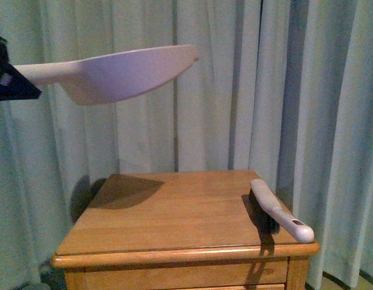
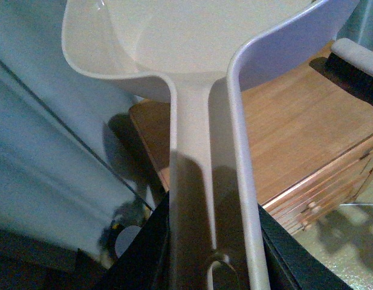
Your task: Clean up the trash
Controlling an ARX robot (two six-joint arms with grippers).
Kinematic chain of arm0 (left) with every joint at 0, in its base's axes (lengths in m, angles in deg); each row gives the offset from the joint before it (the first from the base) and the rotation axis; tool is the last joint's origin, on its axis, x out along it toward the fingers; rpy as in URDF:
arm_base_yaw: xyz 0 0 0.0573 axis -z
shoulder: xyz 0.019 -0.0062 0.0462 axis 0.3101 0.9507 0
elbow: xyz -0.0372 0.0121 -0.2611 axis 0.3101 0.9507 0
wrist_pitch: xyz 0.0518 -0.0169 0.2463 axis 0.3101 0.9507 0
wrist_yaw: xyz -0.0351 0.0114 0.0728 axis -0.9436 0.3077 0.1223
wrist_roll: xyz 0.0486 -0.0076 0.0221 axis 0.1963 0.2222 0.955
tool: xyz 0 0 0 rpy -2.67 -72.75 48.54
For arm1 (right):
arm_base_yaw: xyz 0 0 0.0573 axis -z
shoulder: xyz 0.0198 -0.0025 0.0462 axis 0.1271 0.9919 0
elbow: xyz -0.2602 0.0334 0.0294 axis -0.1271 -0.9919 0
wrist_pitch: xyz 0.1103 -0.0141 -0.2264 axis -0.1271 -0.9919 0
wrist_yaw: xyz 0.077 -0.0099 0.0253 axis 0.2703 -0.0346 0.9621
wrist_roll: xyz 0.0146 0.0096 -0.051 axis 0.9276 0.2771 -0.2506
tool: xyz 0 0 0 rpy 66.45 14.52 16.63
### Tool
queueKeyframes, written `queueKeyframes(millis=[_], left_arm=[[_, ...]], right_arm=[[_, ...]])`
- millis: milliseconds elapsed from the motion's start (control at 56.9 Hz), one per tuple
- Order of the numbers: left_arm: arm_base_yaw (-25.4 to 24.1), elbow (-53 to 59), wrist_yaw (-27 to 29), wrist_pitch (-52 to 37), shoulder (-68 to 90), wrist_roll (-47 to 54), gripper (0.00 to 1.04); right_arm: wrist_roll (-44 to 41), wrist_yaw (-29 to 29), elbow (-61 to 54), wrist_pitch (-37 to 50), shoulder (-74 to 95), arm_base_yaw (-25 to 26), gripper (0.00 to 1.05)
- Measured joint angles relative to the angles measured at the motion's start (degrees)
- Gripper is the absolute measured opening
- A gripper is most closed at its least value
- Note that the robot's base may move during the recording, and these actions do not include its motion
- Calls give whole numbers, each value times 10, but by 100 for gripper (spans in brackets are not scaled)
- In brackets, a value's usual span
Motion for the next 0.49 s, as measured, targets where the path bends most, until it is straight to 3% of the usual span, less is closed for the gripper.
queueKeyframes(millis=[492], left_arm=[[-98, 107, -112, 13, -177, -44, 28]], right_arm=[[0, 0, 0, 0, 0, 0, 97]])
